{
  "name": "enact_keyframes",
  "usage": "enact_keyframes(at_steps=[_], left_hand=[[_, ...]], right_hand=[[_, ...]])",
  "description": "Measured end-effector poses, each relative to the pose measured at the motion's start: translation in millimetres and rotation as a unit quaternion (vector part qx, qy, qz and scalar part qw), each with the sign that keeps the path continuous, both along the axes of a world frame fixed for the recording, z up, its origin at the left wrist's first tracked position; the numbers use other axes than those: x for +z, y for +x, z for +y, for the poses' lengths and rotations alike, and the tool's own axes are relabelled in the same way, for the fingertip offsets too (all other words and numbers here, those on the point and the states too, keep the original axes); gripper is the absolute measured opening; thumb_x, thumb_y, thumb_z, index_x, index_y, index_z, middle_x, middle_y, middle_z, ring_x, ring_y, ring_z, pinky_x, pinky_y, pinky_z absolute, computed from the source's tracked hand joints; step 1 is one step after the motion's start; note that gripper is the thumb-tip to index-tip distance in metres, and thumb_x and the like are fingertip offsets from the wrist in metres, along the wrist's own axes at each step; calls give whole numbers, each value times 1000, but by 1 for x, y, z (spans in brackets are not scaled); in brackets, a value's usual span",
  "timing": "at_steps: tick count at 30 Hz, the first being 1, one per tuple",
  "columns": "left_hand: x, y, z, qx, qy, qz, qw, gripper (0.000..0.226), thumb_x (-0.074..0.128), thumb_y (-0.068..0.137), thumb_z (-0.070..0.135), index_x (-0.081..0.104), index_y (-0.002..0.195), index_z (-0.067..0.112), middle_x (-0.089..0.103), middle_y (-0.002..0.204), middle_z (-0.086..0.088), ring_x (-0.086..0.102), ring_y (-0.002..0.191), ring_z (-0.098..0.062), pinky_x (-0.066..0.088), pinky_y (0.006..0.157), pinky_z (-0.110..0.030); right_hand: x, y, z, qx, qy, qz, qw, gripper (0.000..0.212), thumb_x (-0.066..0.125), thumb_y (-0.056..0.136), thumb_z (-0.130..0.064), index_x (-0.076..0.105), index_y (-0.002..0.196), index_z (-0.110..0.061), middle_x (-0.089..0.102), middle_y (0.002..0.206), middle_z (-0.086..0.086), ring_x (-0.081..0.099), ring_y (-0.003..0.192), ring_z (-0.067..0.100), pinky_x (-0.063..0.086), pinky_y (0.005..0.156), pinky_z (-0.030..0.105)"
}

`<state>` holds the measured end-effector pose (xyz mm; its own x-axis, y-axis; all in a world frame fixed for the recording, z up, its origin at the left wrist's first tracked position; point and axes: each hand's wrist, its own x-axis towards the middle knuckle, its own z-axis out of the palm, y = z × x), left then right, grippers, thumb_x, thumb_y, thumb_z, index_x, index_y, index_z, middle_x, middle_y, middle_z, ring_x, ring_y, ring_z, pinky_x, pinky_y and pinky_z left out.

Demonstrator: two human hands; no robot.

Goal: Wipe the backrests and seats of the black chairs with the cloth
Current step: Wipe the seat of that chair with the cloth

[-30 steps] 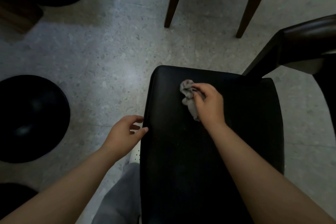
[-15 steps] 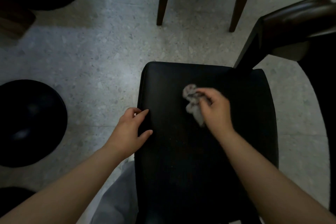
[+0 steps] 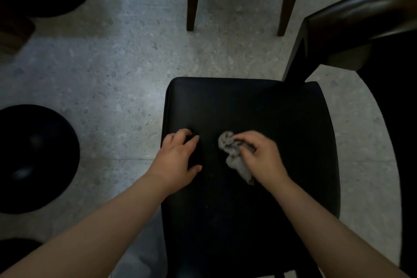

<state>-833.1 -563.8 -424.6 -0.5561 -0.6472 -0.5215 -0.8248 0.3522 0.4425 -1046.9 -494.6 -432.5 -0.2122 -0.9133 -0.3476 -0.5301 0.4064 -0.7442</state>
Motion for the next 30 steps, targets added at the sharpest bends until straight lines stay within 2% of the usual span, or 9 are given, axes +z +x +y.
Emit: enact_keyframes(at_steps=[2,6,11,15,17,20,24,27,30], left_hand=[[0,-3,-1,-1,4,-10,1000,78,65,88,45,29,152,21,21,153,0,23,137,-23,23,114,-28],[1,-5,-1,-4,8,-20,1000,78,64,88,46,28,153,22,19,153,1,22,138,-22,22,115,-28],[2,-7,-1,-4,14,-31,999,79,63,89,46,25,154,22,17,154,1,19,140,-21,20,115,-27],[5,-9,-1,-5,16,-39,999,79,63,89,46,25,154,20,17,154,-1,18,140,-22,22,115,-29],[8,-12,1,-3,12,-42,999,77,62,90,46,26,153,18,18,153,-2,20,139,-23,23,115,-28],[13,-20,4,-1,-7,-21,1000,72,60,90,46,33,150,17,26,148,-2,26,133,-21,28,111,-27],[19,-37,10,-33,7,35,999,70,62,90,45,35,149,20,34,140,4,33,127,-16,33,107,-24],[13,-47,12,-51,37,36,997,74,62,90,45,29,152,21,30,144,5,31,130,-17,31,111,-26],[7,-49,12,-74,37,-8,997,77,61,89,47,26,153,21,24,149,3,26,133,-20,29,114,-31]], right_hand=[[0,-19,-18,-43,-56,51,996,33,58,85,5,71,105,-16,65,105,-3,61,100,9,46,93,21],[-9,-46,-49,-109,-25,114,987,31,55,90,-1,68,114,-16,62,118,3,57,110,13,41,98,23],[-19,-15,-12,-70,4,79,994,31,57,86,3,69,105,-18,61,108,-2,59,102,10,45,96,24],[-5,-3,26,13,73,-9,997,33,58,87,2,68,101,-27,59,102,-13,56,94,-9,39,85,3],[3,-13,25,-16,57,-19,998,32,58,87,3,70,101,-23,62,102,-11,59,97,-5,42,87,7],[8,-44,7,-81,-21,40,996,30,58,86,4,72,105,-15,66,106,-3,61,101,7,46,94,22],[-6,-78,-19,-130,-36,111,985,30,56,89,-1,68,112,-15,64,115,3,59,108,14,47,99,32],[-19,-71,-19,-141,15,106,984,31,54,91,0,66,114,-17,60,119,2,57,110,13,43,99,25],[-17,-47,10,-92,30,78,992,31,55,89,3,68,108,-17,58,109,-5,56,102,7,43,95,22]])
